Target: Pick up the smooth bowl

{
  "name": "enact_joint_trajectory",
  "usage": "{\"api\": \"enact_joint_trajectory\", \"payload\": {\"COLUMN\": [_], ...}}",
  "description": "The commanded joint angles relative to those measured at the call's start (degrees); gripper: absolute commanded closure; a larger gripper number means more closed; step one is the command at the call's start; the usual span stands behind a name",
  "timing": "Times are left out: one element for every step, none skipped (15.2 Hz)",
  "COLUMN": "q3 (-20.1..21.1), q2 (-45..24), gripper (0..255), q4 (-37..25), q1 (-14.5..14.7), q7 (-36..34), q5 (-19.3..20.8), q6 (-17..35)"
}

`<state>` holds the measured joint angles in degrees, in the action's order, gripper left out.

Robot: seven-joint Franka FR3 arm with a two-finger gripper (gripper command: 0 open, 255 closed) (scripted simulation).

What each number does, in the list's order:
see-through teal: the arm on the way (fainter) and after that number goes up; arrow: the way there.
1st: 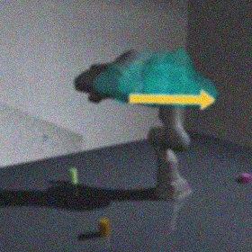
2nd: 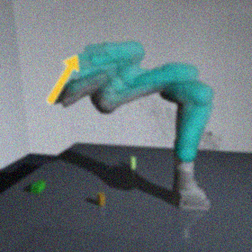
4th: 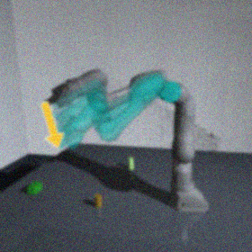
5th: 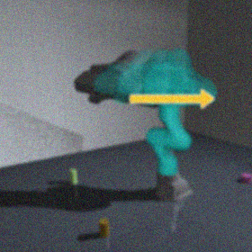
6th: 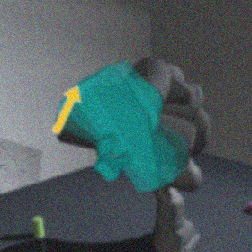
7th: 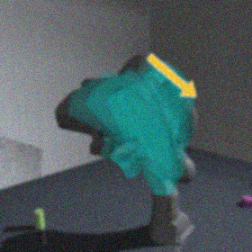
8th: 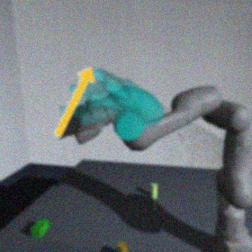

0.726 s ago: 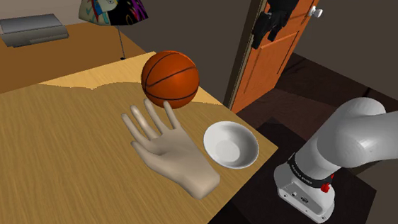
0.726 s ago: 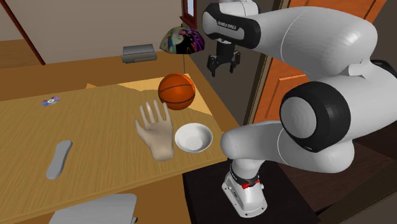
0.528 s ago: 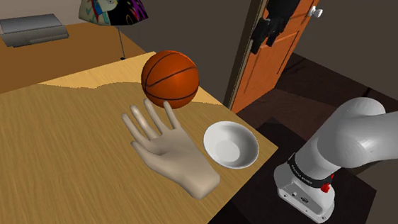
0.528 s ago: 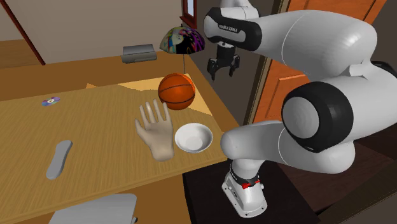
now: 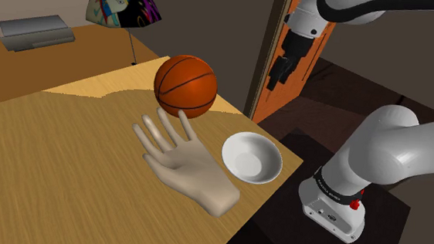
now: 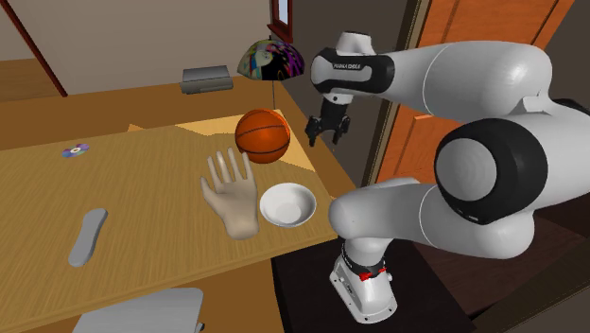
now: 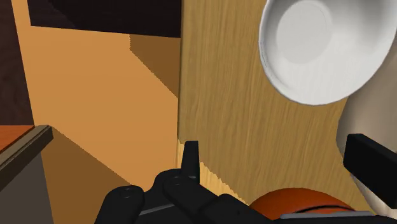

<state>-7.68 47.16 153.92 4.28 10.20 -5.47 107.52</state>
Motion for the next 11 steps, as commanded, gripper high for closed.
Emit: {"api": "enact_joint_trajectory", "payload": {"q3": [-1.8,-2.6,-3.5,-4.3,-5.2,-6.0,-6.9,-7.8,-8.7,-9.7,-10.7], "q2": [-0.7,-1.0,-1.3,-1.8,-2.3,-2.9,-3.6,-4.4,-5.3,-6.3,-7.4], "gripper": [0,0,0,0,0,0,0,0,0,0,0], "q4": [3.4,4.9,6.4,7.9,9.3,10.7,12.0,13.3,14.5,15.7,16.8], "q1": [1.0,1.6,2.2,2.8,3.5,4.2,5.0,5.9,6.9,7.9,9.1], "q7": [2.4,3.6,4.8,6.1,7.4,8.7,10.1,11.6,13.1,14.7,16.4], "q5": [-1.8,-2.7,-3.7,-4.6,-5.6,-6.7,-7.7,-8.9,-10.1,-11.4,-12.8], "q6": [2.7,3.8,4.9,6.0,7.2,8.4,9.6,10.8,12.1,13.4,14.7]}}
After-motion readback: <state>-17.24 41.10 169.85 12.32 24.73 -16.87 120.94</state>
